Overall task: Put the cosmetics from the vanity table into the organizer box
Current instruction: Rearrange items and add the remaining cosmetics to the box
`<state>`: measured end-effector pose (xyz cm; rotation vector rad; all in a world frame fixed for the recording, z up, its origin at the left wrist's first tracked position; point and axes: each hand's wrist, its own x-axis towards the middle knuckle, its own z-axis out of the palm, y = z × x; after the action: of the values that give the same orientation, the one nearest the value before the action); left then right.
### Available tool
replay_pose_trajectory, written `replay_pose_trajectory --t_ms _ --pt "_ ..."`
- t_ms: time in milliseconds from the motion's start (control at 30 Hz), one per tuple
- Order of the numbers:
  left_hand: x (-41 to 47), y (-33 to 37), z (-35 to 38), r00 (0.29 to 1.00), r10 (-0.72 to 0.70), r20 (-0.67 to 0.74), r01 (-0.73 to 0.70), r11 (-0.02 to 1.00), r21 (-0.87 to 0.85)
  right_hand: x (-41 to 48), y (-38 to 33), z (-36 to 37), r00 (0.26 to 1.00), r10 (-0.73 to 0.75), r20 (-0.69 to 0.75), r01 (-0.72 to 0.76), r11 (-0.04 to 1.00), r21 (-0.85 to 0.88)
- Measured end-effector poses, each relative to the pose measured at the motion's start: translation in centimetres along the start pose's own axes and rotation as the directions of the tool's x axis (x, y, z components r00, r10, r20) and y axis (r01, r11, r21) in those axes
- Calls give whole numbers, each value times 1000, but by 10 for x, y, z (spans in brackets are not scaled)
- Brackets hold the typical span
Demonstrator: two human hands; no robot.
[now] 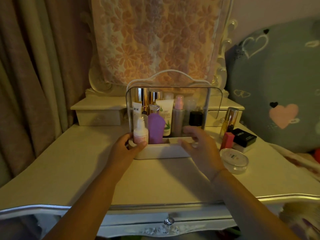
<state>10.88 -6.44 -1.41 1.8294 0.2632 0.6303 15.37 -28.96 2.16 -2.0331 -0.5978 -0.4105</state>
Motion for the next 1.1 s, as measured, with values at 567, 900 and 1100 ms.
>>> replay_pose_trajectory --t_ms 567,900,1100 --pt "1 -6 1 999 -46 1 46 997 67 -47 80 -90 974 222 -47 -223 975 -13" --pt "0 -5 1 999 -47 17 47 998 42 -51 84 -92 985 171 17 -171 985 4" --pt "0 -3 1 999 -46 20 45 998 41 -29 84 -98 943 288 -166 -265 953 147"
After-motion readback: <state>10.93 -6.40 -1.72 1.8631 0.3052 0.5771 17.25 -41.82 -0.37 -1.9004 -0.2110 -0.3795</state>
